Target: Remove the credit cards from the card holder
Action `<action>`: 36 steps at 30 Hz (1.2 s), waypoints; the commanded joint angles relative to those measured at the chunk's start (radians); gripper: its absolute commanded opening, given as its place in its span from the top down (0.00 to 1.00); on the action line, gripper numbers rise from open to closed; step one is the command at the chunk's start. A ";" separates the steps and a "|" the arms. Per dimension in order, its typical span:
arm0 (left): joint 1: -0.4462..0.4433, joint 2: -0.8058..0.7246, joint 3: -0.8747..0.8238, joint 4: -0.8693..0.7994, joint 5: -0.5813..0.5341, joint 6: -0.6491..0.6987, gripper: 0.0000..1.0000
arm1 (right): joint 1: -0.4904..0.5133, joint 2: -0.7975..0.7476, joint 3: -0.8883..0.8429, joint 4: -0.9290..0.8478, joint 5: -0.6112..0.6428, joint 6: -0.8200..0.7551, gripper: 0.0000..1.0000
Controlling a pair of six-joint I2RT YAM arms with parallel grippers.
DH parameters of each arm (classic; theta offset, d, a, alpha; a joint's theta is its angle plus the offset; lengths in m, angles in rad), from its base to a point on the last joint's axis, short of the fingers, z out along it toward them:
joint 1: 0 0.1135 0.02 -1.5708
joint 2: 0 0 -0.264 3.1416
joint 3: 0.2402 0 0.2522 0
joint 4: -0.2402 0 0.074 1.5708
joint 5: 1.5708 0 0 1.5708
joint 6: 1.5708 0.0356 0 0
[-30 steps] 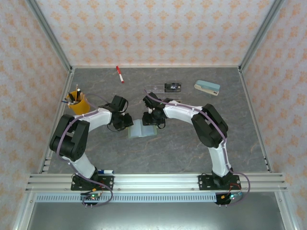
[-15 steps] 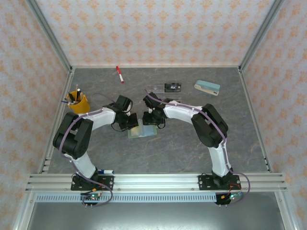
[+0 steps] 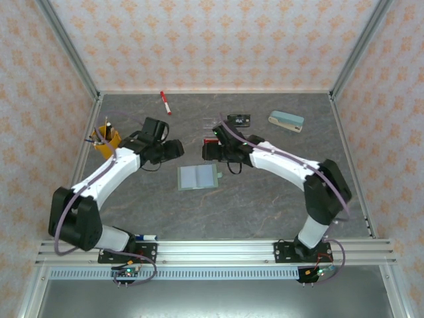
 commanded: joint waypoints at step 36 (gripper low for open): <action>0.181 -0.064 -0.660 1.230 -0.442 0.556 0.00 | -0.559 -0.400 -0.917 1.022 0.565 -0.464 0.00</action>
